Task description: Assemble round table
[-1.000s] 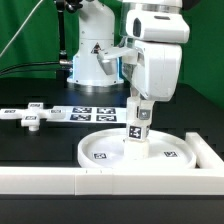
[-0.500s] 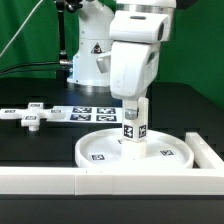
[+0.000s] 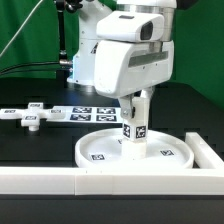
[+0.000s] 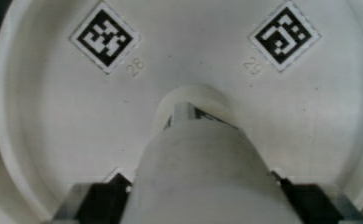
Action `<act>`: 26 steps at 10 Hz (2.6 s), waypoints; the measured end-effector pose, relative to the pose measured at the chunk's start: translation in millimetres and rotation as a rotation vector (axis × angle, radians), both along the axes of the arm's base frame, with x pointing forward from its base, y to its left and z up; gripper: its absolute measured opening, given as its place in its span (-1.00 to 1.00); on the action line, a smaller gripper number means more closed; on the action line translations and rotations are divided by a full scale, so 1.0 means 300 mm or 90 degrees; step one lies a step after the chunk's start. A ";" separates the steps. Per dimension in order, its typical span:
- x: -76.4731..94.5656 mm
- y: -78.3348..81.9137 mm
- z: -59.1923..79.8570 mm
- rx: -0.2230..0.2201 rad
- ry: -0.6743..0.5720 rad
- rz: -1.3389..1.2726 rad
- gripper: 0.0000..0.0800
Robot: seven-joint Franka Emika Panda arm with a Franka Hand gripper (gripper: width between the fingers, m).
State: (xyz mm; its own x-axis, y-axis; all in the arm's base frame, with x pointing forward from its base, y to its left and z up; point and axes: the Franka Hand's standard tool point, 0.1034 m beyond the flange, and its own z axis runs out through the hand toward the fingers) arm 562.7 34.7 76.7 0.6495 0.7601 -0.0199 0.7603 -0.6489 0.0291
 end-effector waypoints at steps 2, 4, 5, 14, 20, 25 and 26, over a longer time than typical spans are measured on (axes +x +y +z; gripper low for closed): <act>-0.001 0.003 -0.001 0.003 -0.003 -0.102 0.03; -0.002 0.007 -0.004 0.020 -0.003 -0.280 0.03; -0.002 0.008 -0.004 0.026 -0.002 -0.340 0.03; 0.001 0.015 -0.008 0.052 -0.001 -0.754 0.03; -0.006 0.024 -0.010 0.069 0.020 -1.049 0.03; -0.005 0.015 -0.016 0.117 0.083 -1.341 0.03; -0.004 0.018 -0.016 0.121 0.085 -1.374 0.03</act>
Offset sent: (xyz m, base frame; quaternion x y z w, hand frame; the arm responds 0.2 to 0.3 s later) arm -0.0071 0.0008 -0.0055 0.0288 -0.0034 0.3278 0.9443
